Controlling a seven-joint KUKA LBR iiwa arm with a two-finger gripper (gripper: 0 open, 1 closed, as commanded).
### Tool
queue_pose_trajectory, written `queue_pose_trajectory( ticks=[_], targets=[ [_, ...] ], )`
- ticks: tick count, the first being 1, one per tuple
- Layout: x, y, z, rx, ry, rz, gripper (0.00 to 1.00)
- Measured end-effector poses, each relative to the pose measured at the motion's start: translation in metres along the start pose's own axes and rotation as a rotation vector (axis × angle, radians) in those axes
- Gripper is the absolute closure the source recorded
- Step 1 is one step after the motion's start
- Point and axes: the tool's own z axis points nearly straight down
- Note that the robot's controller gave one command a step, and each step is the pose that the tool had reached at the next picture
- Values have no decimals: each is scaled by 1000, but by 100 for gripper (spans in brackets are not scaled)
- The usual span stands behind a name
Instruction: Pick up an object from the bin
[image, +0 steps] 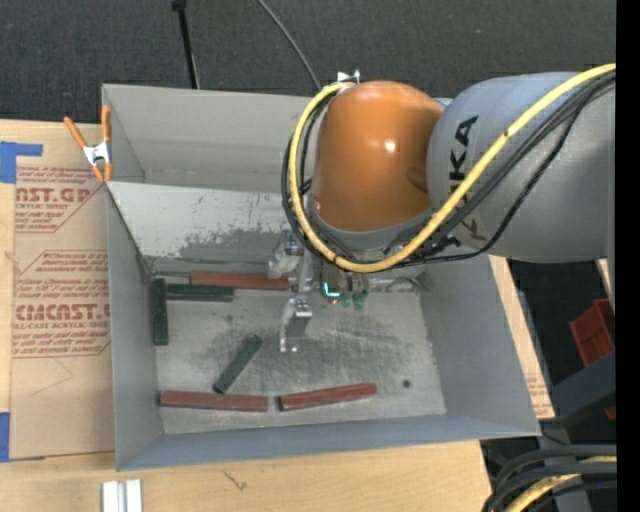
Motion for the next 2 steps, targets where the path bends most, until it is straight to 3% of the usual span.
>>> queue_pose_trajectory(
  ticks=[1, 2],
  targets=[
    [-2, -1, -4, -1, -8, 2, 0],
    [5, -16, 36, -1, -12, -88, 0]
  ],
)
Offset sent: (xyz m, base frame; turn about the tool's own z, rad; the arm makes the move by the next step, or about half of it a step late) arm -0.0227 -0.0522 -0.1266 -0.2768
